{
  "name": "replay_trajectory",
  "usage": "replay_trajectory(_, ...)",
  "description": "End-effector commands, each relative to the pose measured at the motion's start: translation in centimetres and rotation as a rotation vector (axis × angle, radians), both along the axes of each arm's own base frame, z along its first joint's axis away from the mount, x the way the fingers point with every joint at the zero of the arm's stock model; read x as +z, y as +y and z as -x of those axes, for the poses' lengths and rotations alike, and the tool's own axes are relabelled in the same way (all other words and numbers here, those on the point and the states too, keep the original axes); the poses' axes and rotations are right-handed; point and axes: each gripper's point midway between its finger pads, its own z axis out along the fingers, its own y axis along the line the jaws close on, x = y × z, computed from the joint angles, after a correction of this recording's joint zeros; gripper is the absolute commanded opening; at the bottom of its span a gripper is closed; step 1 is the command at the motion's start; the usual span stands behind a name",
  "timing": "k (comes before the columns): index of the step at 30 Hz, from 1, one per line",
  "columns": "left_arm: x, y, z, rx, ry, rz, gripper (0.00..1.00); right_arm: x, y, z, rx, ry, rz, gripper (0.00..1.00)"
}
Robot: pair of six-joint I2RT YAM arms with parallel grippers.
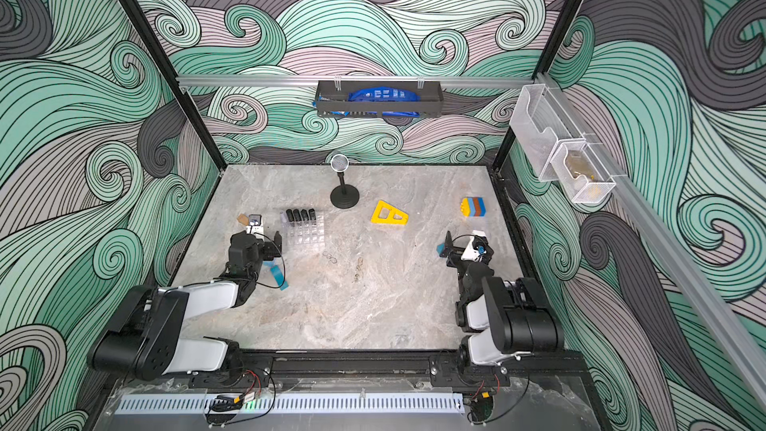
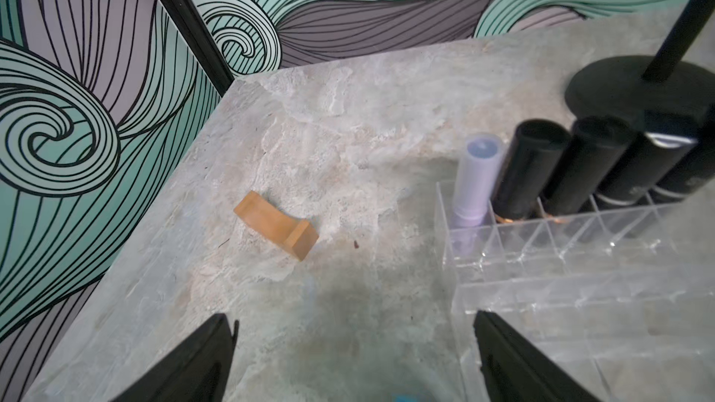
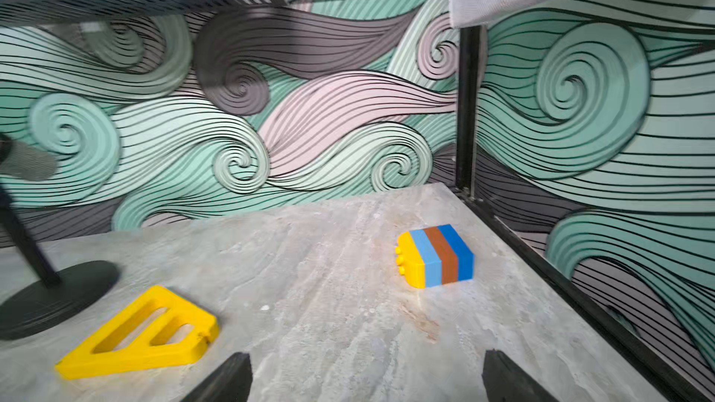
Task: Arrange the lipsticks in the organizer
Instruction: Reset both arms
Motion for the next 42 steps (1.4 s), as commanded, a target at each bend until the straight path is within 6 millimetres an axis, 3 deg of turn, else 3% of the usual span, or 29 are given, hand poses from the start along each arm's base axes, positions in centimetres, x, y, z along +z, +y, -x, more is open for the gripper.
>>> replay_trajectory(1, 1.4, -0.2, -1.1, -0.050, -0.130, 0.073, 0.99, 4.3, 2.3, 0.5, 0.135, -0.205, 0.022, 0.99)
replay_trajectory(4, 0.2, 1.0, -1.8, -0.015, -0.138, 0.095, 0.99, 3.7, 2.5, 0.3, 0.164, -0.178, 0.019, 0.99)
replay_trajectory(8, -0.9, 1.5, -2.7, 0.011, 0.033, 0.142, 0.99, 3.0, 2.9, -1.3, 0.174, -0.127, 0.033, 0.99)
replay_trajectory(12, -0.4, 1.1, -2.8, -0.018, -0.061, 0.107, 0.99, 2.2, 3.3, -3.1, 0.148, -0.065, 0.064, 0.99)
replay_trajectory(42, -0.5, 0.7, -2.9, -0.027, -0.047, 0.100, 0.99, 2.4, 3.4, -2.8, 0.163, -0.076, 0.061, 0.99)
